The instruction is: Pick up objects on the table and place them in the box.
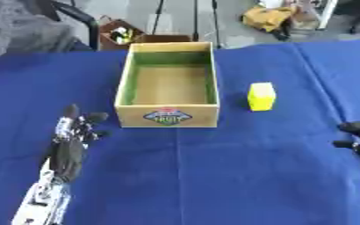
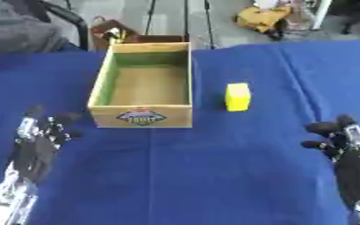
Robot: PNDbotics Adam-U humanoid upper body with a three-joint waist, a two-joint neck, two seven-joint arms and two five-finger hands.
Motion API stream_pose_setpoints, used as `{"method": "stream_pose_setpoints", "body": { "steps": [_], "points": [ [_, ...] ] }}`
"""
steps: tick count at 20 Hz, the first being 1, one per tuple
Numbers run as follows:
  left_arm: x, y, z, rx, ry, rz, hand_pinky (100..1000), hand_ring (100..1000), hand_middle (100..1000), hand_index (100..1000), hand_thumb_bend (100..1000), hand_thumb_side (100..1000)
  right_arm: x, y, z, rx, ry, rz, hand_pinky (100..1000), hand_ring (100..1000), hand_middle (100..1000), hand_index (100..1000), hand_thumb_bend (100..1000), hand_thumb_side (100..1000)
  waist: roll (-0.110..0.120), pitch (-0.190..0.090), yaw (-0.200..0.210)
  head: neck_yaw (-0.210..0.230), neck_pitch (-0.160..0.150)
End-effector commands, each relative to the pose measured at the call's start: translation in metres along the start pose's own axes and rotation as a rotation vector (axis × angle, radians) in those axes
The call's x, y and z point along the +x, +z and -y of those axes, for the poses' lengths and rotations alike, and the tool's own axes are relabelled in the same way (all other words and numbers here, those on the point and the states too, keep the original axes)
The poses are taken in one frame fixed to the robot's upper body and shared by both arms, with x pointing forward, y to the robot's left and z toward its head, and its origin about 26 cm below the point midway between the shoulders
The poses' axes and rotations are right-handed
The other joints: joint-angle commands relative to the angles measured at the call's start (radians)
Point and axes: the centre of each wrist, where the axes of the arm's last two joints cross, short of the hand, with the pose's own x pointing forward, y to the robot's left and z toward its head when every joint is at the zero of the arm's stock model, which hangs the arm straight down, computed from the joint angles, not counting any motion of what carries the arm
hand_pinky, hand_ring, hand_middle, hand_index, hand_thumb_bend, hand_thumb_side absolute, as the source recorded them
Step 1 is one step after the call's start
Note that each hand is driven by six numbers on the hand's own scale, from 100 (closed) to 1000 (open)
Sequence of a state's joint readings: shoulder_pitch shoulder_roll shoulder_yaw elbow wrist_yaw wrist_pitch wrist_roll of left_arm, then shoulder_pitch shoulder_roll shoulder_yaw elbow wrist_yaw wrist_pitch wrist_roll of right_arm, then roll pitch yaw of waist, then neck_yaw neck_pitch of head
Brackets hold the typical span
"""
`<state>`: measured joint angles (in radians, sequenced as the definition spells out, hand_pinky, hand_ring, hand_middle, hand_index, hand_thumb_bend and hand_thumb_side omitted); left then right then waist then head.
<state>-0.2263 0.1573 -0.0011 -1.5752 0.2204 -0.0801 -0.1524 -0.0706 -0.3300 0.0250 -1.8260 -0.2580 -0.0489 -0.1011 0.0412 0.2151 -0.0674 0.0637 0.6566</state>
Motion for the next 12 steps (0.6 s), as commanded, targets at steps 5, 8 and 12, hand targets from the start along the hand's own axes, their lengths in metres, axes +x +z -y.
{"method": "stream_pose_setpoints", "body": {
  "steps": [5,8,12],
  "points": [
    [0.006,-0.003,-0.002,-0.008,-0.014,0.017,731,901,711,658,338,1000,0.013,-0.007,0.007,0.034,0.051,0.036,625,793,580,624,100,882,-0.005,-0.015,0.004,-0.003,-0.010],
    [0.006,-0.003,-0.002,-0.009,-0.015,0.016,732,901,711,658,338,1000,0.023,-0.014,0.014,0.055,0.097,0.057,626,794,581,626,100,870,-0.007,-0.016,0.006,-0.005,-0.013],
    [0.006,-0.002,-0.002,-0.011,-0.017,0.012,731,901,711,658,337,1000,0.039,-0.031,0.025,0.102,0.187,0.088,627,797,588,638,100,854,-0.009,-0.019,0.008,-0.008,-0.015]
  ]
}}
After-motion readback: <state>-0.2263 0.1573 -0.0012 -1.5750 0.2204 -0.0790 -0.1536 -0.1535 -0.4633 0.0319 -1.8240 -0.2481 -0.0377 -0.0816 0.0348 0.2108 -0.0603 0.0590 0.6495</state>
